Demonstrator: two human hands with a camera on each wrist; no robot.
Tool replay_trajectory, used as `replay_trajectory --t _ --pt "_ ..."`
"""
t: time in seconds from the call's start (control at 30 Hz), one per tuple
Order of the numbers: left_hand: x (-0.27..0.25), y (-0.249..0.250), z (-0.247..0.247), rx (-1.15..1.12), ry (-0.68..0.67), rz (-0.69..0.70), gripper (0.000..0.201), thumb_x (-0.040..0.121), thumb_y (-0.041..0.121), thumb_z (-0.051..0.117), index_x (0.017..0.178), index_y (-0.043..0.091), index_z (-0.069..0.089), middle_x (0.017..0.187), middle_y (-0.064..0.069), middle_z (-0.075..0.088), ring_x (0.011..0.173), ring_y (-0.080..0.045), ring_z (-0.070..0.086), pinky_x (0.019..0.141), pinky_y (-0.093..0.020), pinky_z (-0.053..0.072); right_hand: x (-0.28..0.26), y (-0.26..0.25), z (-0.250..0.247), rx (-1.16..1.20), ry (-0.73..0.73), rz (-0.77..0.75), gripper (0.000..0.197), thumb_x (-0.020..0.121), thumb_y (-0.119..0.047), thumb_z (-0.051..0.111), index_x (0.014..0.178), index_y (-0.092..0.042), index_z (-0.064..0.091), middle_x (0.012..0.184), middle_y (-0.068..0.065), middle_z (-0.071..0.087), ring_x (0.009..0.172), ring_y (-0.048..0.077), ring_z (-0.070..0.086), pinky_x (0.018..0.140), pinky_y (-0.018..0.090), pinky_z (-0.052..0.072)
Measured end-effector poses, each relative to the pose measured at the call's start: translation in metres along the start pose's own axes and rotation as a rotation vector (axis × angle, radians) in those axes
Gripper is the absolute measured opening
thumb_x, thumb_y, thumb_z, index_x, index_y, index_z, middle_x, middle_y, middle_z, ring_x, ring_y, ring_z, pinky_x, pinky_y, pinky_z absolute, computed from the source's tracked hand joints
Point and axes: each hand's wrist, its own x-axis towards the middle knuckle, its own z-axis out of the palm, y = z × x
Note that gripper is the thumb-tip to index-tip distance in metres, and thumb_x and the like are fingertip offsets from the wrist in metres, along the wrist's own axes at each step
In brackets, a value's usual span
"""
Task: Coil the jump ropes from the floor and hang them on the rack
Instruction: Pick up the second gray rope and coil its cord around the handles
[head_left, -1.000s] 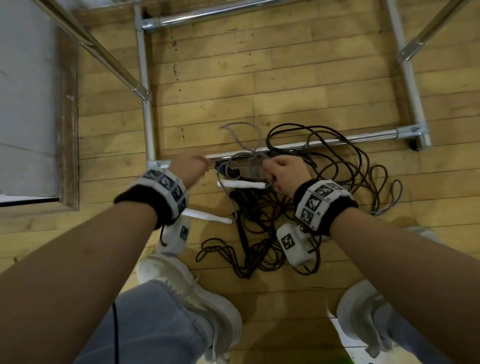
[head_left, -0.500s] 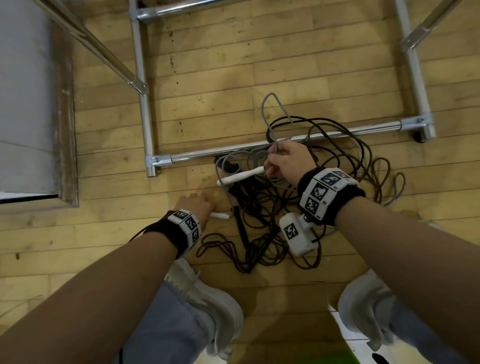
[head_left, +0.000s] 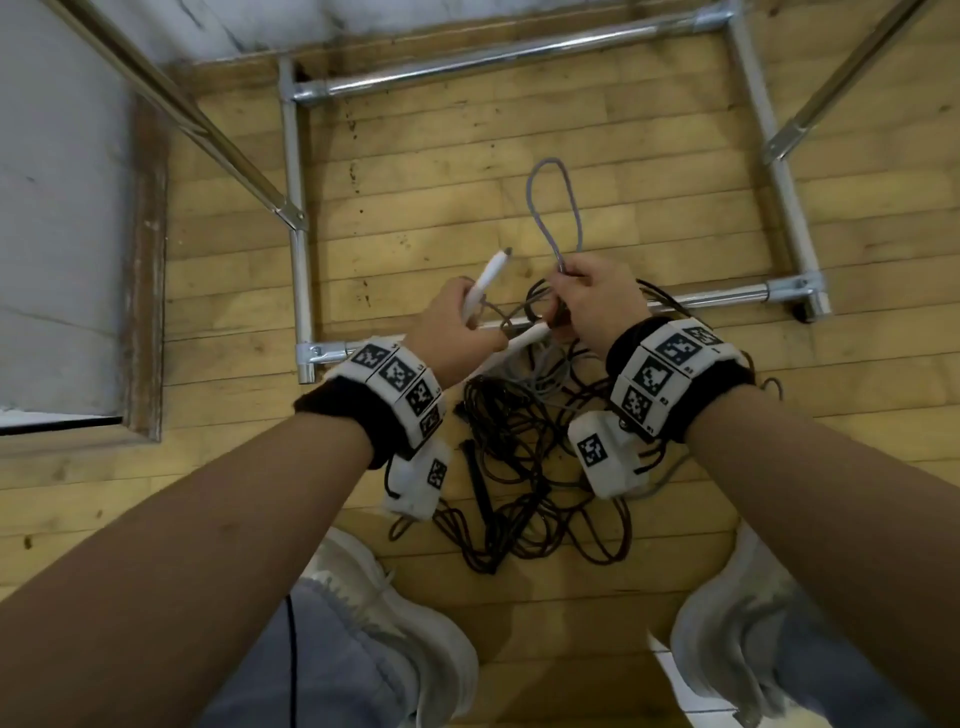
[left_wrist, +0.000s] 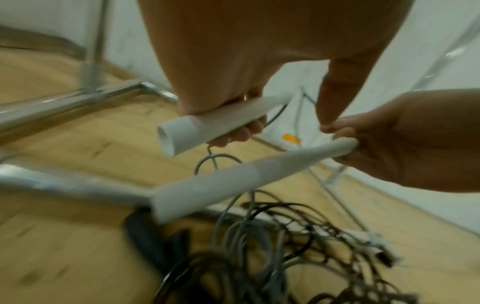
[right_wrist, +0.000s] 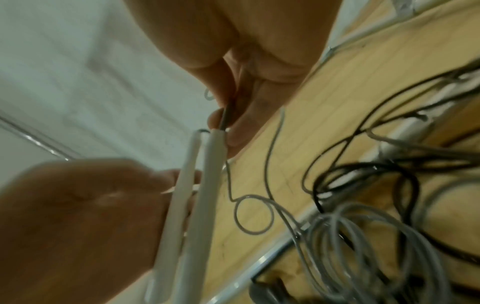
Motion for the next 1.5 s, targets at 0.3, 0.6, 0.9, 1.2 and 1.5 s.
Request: replay_trajectory --t 0.3,0.6,0.9,1.2,1.5 --pt "-0.049 0.135 -0.074 0.185 0.016 0.336 0.014 0.084 0.031 0.067 0.077 0.024 0.057 0.067 0.01 0.062 0.057 0.0 0.058 0.055 -0.018 0.039 -0.044 -0.115 -0.054 -0.075 0.264 -0.238 0.003 0.089 -0.019 0.057 0.087 -0.017 0.056 0.071 -0.005 0.055 0.059 0.008 0.059 0.057 0.024 0.047" --pt "-0.177 0.242 -0.156 0.201 0.213 0.599 0.01 0.093 0.02 0.057 0.087 0.014 0.062 0.071 0.008 0.066 0.057 0.008 0.057 0.058 -0.004 0.039 -0.165 -0.249 -0.105 -0.105 0.065 -0.656 0.037 0.097 -0.036 0.039 0.079 -0.013 0.061 0.063 0.004 0.064 0.063 0.024 0.058 0.076 0.038 0.048" --pt "-0.246 0.264 -0.183 0.067 0.305 0.655 0.009 0.092 0.019 0.061 0.095 0.01 0.059 0.073 0.0 0.064 0.059 -0.008 0.062 0.064 -0.019 0.05 -0.236 -0.32 -0.107 -0.099 0.091 -0.85 0.026 0.097 -0.016 0.042 0.097 -0.007 0.066 0.047 -0.018 0.049 0.039 -0.001 0.043 0.045 0.014 0.032" --pt "-0.218 0.23 -0.165 -0.061 0.512 0.64 0.009 0.09 0.026 0.063 0.097 0.024 0.057 0.069 0.005 0.061 0.048 0.004 0.052 0.045 -0.012 0.042 -0.201 -0.302 -0.117 -0.066 0.337 -0.811 0.023 0.093 -0.012 0.049 0.09 -0.006 0.07 0.048 -0.016 0.042 0.039 0.002 0.037 0.047 0.018 0.029" --pt "-0.176 0.21 -0.164 0.427 0.43 0.496 0.013 0.094 0.031 0.054 0.103 0.022 0.057 0.074 0.005 0.057 0.069 -0.018 0.056 0.058 -0.029 0.04 -0.145 -0.247 -0.101 -0.084 0.204 -0.596 0.025 0.094 -0.013 0.047 0.081 -0.005 0.066 0.047 -0.011 0.039 0.04 0.005 0.031 0.046 0.024 0.027"
